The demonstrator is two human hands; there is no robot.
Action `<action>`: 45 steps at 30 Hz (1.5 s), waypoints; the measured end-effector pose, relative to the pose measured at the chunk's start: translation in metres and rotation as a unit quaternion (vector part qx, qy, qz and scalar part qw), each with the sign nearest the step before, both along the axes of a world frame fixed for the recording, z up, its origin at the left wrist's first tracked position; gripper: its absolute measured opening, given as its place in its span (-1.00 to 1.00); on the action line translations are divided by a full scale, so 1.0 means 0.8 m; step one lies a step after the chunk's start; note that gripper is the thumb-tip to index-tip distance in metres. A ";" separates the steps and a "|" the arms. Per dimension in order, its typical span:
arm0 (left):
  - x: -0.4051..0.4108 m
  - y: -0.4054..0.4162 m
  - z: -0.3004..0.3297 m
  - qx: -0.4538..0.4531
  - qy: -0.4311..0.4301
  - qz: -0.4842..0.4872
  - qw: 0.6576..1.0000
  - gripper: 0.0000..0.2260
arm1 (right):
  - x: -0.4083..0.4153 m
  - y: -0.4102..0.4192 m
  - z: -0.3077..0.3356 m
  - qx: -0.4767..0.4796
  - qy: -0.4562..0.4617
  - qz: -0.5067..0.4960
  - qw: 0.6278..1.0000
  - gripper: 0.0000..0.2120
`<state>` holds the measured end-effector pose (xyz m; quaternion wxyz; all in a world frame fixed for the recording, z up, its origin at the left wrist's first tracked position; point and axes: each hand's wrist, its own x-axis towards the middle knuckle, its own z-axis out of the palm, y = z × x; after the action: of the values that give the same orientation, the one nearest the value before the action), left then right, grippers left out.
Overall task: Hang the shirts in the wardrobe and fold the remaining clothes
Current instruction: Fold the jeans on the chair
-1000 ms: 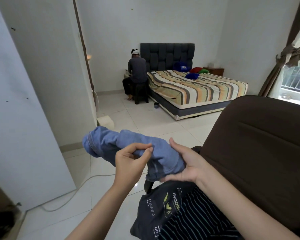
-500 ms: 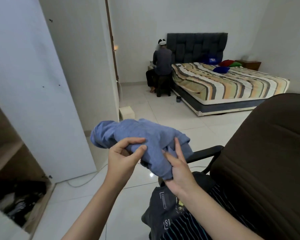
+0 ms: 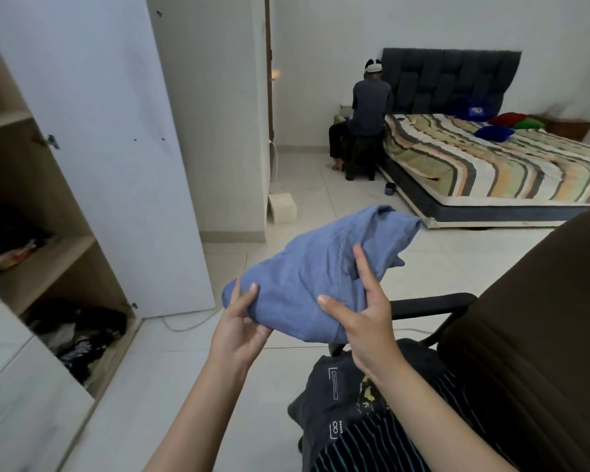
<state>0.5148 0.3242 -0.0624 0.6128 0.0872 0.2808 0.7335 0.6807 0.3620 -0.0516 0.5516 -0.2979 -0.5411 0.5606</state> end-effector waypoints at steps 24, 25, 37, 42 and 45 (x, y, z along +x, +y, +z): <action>-0.360 0.015 0.061 0.028 0.382 0.318 0.867 -0.33 | -0.384 0.142 0.050 0.012 0.051 0.224 0.973 -0.19; -0.378 0.017 0.062 0.019 0.396 0.325 0.859 -0.35 | -0.406 0.149 0.054 0.023 0.044 0.227 0.973 -0.23; -0.569 0.089 0.072 -0.017 0.476 0.389 0.789 -0.40 | -0.641 0.281 0.079 0.026 0.017 0.358 0.933 -0.27; -0.651 0.152 0.103 -0.012 0.478 0.444 0.757 -0.42 | -0.767 0.364 0.109 0.058 0.033 0.436 0.897 -0.29; -0.695 0.187 0.129 -0.016 0.494 0.481 0.724 -0.45 | -0.837 0.407 0.131 0.074 0.045 0.475 0.876 -0.28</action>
<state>-0.0411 0.4734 0.0407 -0.0472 0.2807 0.5597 0.7783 0.0110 0.6875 0.0534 0.2630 0.0624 -0.6321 0.7262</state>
